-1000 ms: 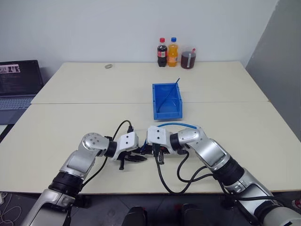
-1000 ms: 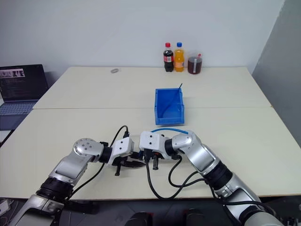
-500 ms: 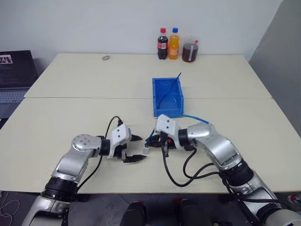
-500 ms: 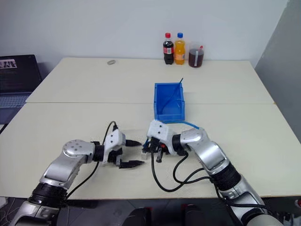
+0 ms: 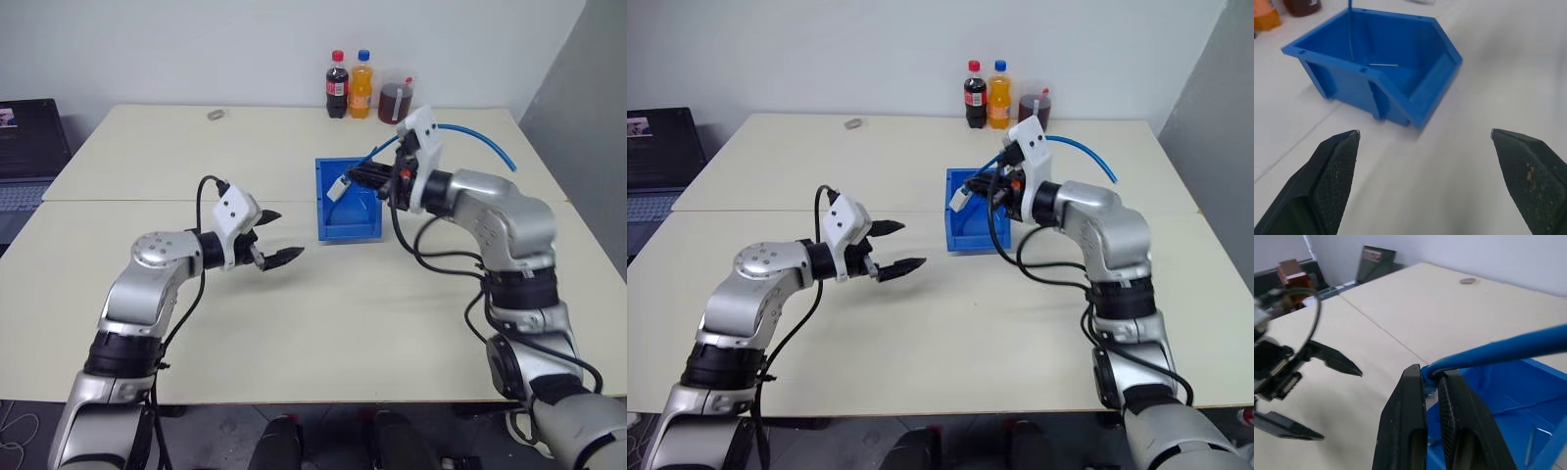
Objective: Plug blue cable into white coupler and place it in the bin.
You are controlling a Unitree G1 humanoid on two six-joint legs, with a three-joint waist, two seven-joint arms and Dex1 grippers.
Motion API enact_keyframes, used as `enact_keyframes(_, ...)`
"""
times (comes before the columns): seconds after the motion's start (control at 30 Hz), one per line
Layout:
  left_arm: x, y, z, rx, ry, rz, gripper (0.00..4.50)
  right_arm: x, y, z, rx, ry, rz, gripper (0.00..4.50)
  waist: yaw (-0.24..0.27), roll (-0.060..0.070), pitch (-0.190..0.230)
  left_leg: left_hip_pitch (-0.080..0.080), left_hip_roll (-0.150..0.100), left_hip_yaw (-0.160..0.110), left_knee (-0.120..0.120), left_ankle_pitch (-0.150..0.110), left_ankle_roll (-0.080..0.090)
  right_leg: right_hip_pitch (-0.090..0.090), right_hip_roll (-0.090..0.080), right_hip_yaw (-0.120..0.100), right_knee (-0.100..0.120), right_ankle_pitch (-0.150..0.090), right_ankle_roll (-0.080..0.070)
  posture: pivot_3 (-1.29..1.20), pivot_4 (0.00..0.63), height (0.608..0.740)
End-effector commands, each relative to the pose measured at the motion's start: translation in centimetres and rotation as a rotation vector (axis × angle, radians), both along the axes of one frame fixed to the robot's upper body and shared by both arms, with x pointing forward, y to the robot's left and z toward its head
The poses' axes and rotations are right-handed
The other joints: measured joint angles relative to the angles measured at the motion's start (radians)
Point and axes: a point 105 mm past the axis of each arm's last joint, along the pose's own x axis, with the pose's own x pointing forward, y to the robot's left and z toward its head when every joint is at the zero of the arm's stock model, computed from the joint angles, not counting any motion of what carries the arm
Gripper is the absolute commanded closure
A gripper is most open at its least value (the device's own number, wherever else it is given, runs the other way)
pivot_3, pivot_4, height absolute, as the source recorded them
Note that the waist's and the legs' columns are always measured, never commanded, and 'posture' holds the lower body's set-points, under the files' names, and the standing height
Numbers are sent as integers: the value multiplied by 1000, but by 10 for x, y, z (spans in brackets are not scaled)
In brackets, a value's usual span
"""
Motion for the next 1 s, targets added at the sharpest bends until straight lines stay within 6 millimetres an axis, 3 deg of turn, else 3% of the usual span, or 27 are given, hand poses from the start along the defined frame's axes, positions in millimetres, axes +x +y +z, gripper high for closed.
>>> enact_keyframes(0.03,9,-6,13,1,-31,15,0,23,2,8,-23,-33,-51,4446,-2,0,0,-1,0,0,0,0,0,-1,0,0,0,0,0,0,150,740)
enact_keyframes(0.1,11,-8,18,2,-51,21,0,28,2,3,-76,-26,-37,3734,-4,0,0,-2,0,2,0,0,0,-3,-1,1,0,0,0,0,150,740)
enact_keyframes(0.27,16,-11,27,-15,-81,48,0,24,-4,-3,-289,-61,74,2523,-5,0,0,-13,-1,3,1,0,0,-15,-2,2,1,0,-1,0,150,740)
enact_keyframes(0.57,19,-3,30,-22,-97,91,0,2,-58,-22,-654,-48,248,73,-3,0,0,-17,-1,3,4,0,-1,-16,-3,1,1,0,0,0,150,740)
enact_keyframes(0.77,16,25,26,-27,-83,178,0,-21,-83,-30,-619,-32,240,29,-8,0,0,-17,-1,3,8,0,-1,-15,-2,1,2,0,0,0,150,740)
enact_keyframes(0.87,6,43,22,-14,-101,237,0,-35,-94,-25,-396,-36,153,29,-11,1,1,-18,0,3,10,0,0,-15,-2,1,3,0,0,0,150,740)
enact_keyframes(1.0,-4,65,14,-29,-101,321,0,-58,-109,-34,-148,-68,-26,29,-1,1,0,-19,0,1,13,0,0,-14,-3,-1,4,0,0,0,150,740)
